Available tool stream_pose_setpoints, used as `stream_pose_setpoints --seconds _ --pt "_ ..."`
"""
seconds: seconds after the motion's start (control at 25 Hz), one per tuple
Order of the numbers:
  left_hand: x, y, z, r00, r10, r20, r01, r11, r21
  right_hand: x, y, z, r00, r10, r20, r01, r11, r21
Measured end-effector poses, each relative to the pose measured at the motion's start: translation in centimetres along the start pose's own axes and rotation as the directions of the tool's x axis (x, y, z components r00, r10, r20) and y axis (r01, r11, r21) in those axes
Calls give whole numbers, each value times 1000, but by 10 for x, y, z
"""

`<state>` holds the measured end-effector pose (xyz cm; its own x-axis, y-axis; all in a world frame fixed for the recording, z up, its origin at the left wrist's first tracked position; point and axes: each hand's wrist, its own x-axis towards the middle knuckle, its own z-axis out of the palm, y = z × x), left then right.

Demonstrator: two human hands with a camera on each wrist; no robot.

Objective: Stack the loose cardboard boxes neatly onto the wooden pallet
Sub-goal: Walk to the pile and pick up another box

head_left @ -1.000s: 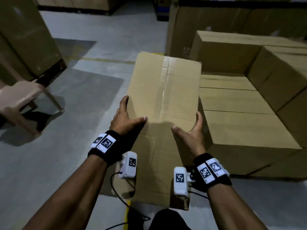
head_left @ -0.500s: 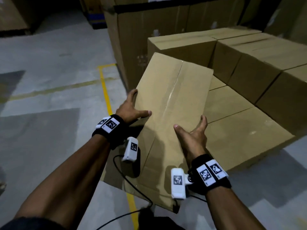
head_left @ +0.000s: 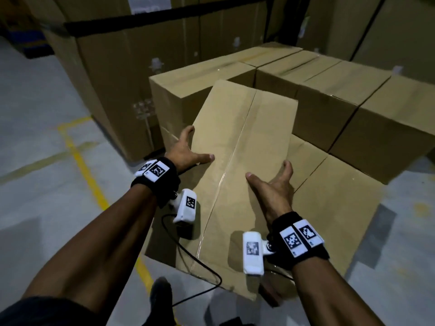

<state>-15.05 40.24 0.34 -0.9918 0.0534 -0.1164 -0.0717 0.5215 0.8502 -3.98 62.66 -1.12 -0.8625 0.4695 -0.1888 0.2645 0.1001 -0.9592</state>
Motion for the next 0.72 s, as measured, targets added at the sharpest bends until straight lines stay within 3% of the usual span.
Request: stream_pose_setpoints --seconds 0.16,0.28,0.56,0.72 --pt "89 -5 -11 990 65 126 -57 996 -67 49 -10 49 994 23 -103 -15 996 84" --pt "153 -2 -21 972 81 220 -79 997 -18 84 -21 80 983 70 -171 -49 991 125" --pt "245 15 -25 927 45 371 -88 991 100 154 -42 114 940 172 -294 -145 983 112" --pt "296 35 -17 897 29 441 -111 981 161 193 -51 118 931 206 -302 -150 968 200"
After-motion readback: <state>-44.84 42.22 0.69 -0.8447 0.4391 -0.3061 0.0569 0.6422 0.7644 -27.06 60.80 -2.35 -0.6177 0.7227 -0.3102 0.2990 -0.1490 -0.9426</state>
